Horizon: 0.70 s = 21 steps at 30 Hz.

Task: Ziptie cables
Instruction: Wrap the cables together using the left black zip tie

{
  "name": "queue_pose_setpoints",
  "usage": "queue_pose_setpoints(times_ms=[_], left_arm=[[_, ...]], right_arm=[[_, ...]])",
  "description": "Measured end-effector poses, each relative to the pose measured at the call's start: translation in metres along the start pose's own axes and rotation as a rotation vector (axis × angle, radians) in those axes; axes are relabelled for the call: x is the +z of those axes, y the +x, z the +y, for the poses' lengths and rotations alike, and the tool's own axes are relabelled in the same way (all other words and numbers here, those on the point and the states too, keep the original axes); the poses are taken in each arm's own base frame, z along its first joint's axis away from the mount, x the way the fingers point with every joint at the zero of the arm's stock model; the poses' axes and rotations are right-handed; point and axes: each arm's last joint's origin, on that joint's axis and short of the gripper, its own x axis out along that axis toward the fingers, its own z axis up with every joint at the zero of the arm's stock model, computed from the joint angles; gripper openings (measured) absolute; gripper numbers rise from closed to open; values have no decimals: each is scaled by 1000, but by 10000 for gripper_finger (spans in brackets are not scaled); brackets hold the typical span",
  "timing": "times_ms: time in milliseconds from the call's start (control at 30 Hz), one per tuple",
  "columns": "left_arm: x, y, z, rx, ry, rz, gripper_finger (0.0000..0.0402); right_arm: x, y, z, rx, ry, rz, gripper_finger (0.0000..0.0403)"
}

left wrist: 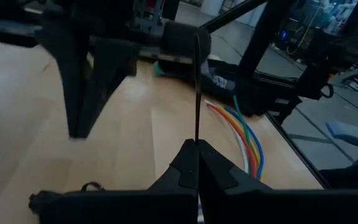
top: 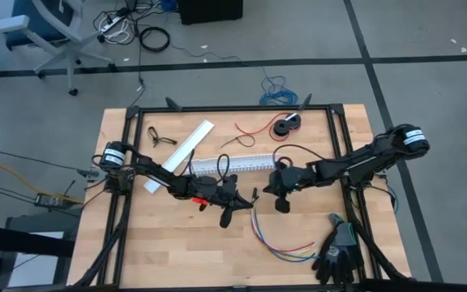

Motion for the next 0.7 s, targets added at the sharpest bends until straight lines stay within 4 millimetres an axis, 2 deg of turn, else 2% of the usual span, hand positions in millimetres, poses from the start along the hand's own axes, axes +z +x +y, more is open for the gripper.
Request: queue_pose_setpoints(times_ms=[200,400,600,700], left_arm=[[-1,0,0,2,15,8,0],[-2,0,0,4,-6,16,0],[-1,0,0,3,-14,13,0],[-1,0,-2,-3,-21,8,0]], right_arm=[[26,21,-3,-38,-243,117,2],[45,38,-3,-12,-556,327,2],[59,43,1,31,-805,332,9],[57,47,3,54,-911,339,20]])
